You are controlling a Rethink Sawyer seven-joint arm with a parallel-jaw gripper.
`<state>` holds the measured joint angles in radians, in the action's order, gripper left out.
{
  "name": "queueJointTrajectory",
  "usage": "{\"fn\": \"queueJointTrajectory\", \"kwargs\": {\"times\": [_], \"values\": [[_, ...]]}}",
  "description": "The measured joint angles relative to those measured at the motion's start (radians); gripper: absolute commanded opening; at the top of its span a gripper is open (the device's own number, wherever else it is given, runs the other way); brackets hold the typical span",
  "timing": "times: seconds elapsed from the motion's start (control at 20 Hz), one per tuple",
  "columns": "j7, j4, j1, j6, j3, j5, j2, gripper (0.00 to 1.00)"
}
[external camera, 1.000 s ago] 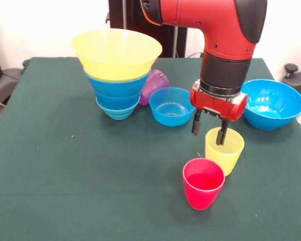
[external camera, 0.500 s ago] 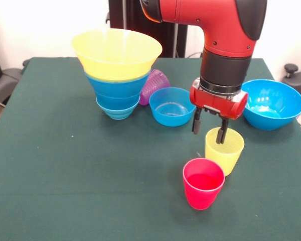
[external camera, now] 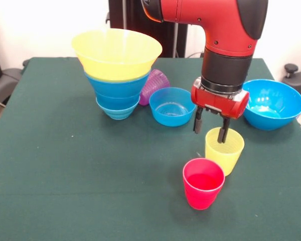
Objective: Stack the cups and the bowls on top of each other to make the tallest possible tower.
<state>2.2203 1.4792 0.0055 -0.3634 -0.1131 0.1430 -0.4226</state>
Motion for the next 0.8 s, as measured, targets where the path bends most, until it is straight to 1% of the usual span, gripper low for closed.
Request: {"fn": "queueJointTrajectory", "kwargs": {"times": [0.5,0.8], "values": [[0.000,0.000,0.006,0.000,-0.005,0.000,0.006,1.00],[0.000,-0.013,0.020,0.000,-0.024,0.000,0.045,1.00]]}}
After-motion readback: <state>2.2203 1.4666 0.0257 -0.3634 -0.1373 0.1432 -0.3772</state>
